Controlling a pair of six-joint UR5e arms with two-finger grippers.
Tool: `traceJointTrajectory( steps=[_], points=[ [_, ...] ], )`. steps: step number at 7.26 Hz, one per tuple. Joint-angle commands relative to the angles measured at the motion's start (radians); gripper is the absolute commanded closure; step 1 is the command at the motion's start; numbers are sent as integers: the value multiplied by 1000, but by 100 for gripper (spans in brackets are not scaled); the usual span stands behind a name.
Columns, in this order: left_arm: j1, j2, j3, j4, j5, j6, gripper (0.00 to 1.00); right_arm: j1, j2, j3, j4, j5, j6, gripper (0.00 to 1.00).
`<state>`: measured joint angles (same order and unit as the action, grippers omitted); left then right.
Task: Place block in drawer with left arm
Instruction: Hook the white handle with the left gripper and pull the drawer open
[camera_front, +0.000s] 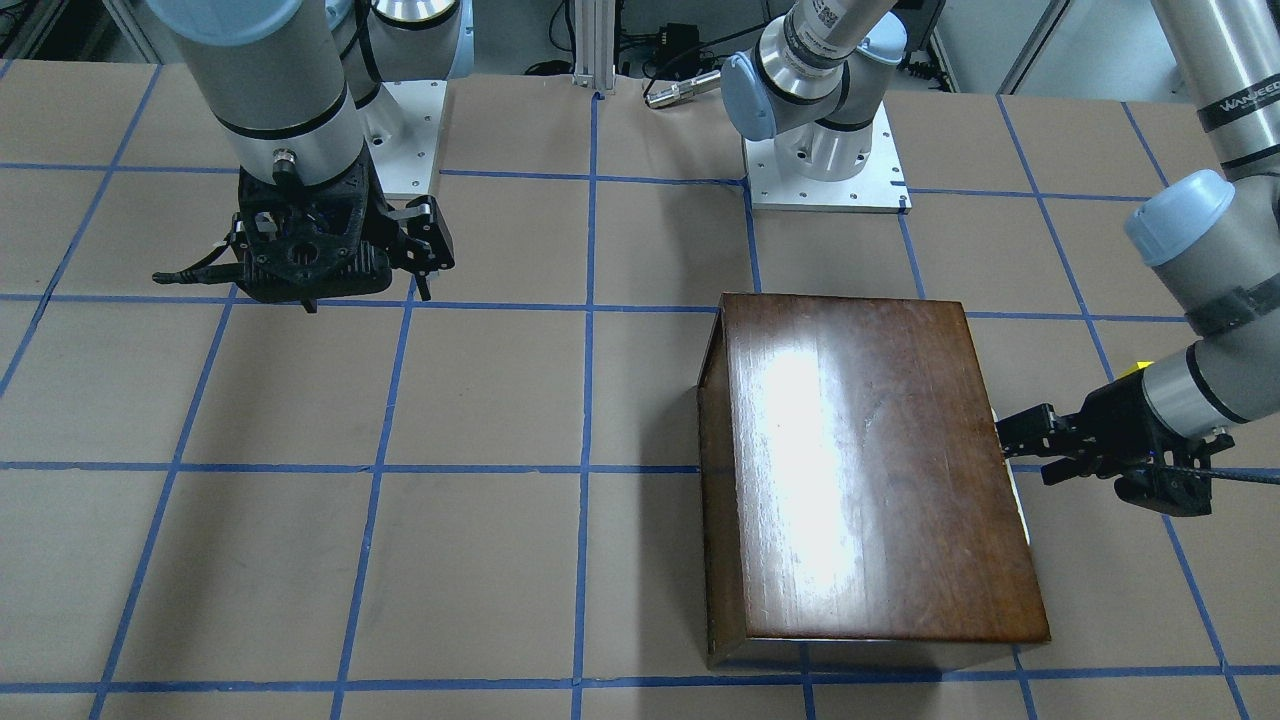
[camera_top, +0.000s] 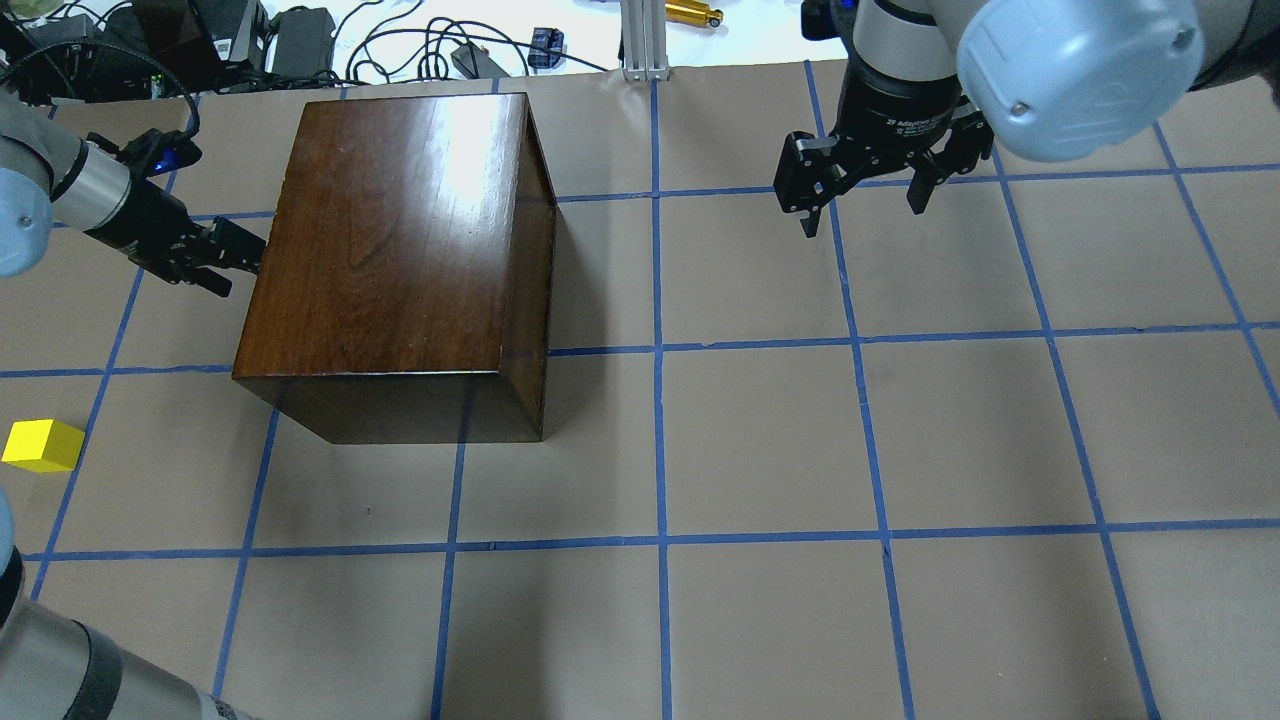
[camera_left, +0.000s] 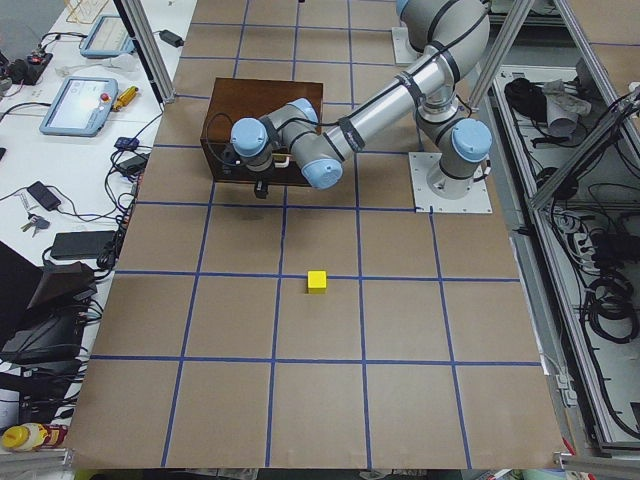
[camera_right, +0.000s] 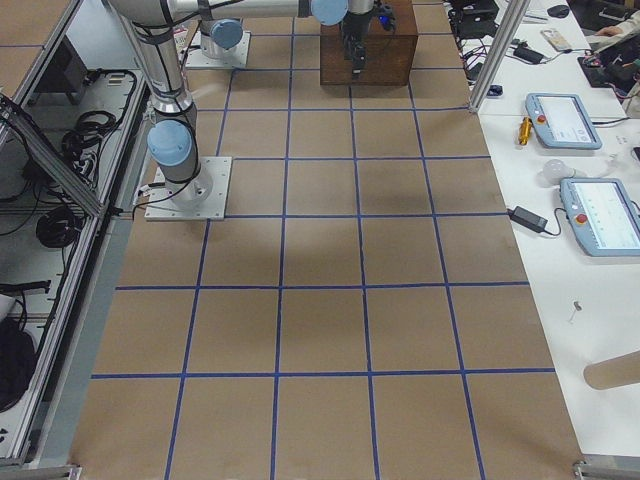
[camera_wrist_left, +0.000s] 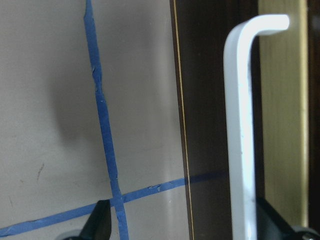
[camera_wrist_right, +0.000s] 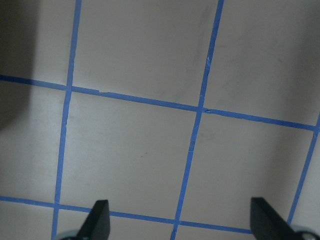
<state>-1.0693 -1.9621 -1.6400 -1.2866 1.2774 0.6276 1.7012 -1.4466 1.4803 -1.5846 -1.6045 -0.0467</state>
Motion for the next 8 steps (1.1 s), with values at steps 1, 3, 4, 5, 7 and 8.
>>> traceJointTrajectory(
  steps=[1,3,4,5,7,8],
  points=[
    [37,-3,2,1,2,4,0,0,0,0,0,0,1,0],
    [57,-5,5,3,2,11,0,0,0,0,0,0,-1,0],
    [58,-5,6,3,3,12,0,0,0,-2,0,0,-1,0],
    [71,-5,6,3,5,12,0,0,0,-2,0,0,1,0],
    [112,-5,5,16,10,14,0,0,0,0,0,0,-1,0],
    [118,-5,5,21,11,26,0,0,0,0,0,0,-1,0]
  ],
)
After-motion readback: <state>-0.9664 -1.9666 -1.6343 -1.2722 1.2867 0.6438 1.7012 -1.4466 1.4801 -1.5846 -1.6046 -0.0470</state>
